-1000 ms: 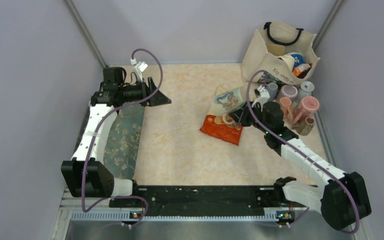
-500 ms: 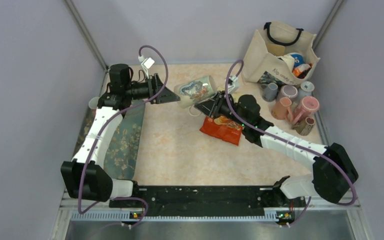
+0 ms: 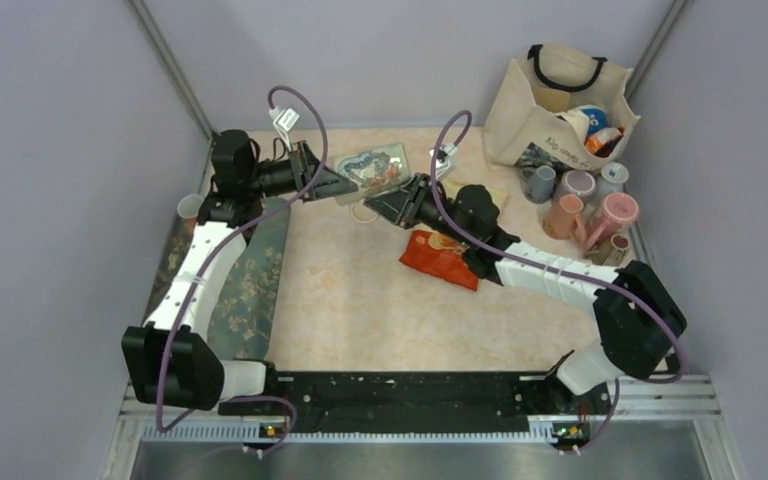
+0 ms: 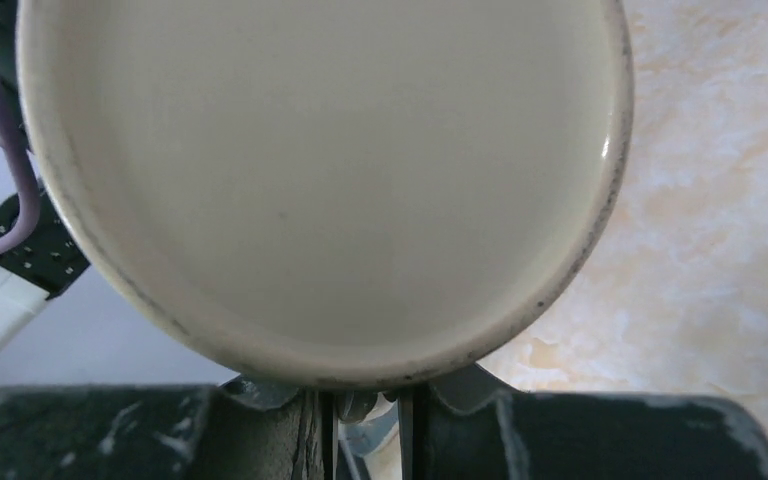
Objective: Turn the mug right side up
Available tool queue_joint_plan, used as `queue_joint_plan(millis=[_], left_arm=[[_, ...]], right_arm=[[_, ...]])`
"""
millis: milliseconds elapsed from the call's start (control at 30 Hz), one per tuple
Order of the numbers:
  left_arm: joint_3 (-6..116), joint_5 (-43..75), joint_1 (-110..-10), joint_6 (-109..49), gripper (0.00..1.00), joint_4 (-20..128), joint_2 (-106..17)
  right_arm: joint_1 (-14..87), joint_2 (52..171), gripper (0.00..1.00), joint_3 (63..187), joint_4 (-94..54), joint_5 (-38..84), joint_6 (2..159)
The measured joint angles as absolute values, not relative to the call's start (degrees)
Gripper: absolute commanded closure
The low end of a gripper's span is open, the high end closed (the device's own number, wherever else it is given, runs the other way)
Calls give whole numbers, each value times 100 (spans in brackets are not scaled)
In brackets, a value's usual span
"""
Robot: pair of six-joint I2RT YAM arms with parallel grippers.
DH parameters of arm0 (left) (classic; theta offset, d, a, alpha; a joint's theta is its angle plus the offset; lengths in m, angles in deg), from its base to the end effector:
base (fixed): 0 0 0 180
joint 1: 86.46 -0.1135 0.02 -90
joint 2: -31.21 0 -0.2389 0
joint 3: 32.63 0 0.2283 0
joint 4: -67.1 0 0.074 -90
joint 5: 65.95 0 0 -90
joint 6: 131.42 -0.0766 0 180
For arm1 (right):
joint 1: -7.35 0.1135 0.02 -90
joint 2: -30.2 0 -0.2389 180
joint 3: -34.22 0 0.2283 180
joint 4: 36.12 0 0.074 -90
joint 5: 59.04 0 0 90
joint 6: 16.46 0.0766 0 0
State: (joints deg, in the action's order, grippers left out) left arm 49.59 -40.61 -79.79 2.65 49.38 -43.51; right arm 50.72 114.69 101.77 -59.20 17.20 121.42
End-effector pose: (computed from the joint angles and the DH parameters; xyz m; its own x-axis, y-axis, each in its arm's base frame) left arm 0.2785 -0.1023 0.3548 -0.7756 -0.2090 -0.5956 0.5479 0.2455 -0.7997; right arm 0.2514 0.2625 0.3006 -0.5701 0.4525 -0.6857 -0.6203 0.3102 0.7204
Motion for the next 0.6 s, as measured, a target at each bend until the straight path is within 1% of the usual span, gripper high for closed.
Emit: queue_joint_plan(millis=[33, 100, 133, 167, 200, 233, 267, 333, 367, 433, 600], left_arm=[[4942, -4140, -7990, 344, 100, 5080, -4340], [4942, -4288, -7992, 361, 100, 5430, -4316], [4942, -4216, -7983, 340, 100, 5510, -4265], [4939, -4192, -8007, 281, 100, 5513, -4235], [4942, -4155, -8031, 213, 100, 5495, -4213], [4961, -4065, -8035, 95, 100, 5368, -4174], [5007, -3930, -8025, -89, 100, 5121, -4132], [5197, -3375, -7939, -585, 100, 4308, -4091], [5278, -3121, -7911, -843, 100, 3956, -4091], [5433, -2444, -7874, -1569, 100, 3119, -4093], [5739, -942, -8053, -3217, 100, 1629, -4248]], right_arm=[[5094, 11561, 100, 10256, -5958, 1707, 12223], [5114, 11727, 100, 10367, -5971, 1637, 12442], [5138, 11856, 97, 10431, -6054, 1650, 12570], [5140, 11939, 82, 10500, -6091, 1607, 12669], [5147, 11992, 63, 10555, -6108, 1607, 12730], [5147, 12018, 49, 10573, -6108, 1609, 12765], [5155, 12040, 37, 10575, -6113, 1604, 12741], [5241, 12048, 5, 10579, -5995, 1674, 12636], [5293, 12046, 2, 10586, -5899, 1744, 12540], [5374, 12035, 1, 10643, -5485, 1917, 12236], [5394, 12018, 1, 10702, -4336, 2278, 11578]])
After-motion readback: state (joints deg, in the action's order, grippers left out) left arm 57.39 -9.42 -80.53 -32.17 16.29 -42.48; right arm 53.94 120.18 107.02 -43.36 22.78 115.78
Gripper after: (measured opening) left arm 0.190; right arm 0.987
